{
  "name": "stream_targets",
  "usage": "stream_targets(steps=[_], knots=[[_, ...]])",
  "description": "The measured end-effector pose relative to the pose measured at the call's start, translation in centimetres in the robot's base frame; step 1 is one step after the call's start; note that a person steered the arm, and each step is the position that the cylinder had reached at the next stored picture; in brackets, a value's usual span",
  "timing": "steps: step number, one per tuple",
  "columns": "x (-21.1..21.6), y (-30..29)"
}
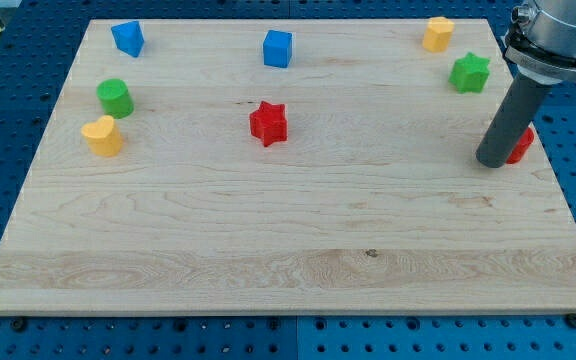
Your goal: Move the yellow heart to the bottom right corner
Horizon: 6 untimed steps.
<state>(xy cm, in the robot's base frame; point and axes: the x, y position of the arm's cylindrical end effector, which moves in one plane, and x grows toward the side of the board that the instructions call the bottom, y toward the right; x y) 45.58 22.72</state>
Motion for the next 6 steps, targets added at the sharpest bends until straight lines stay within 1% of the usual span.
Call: stream_targets(steps=[1,2,3,4,5,6], knots=[[1.9,-0.2],[7.2,-3.5],[9.4,-10.2],[9.4,-19.1],[9.1,-28.0],[7.2,-36.9]])
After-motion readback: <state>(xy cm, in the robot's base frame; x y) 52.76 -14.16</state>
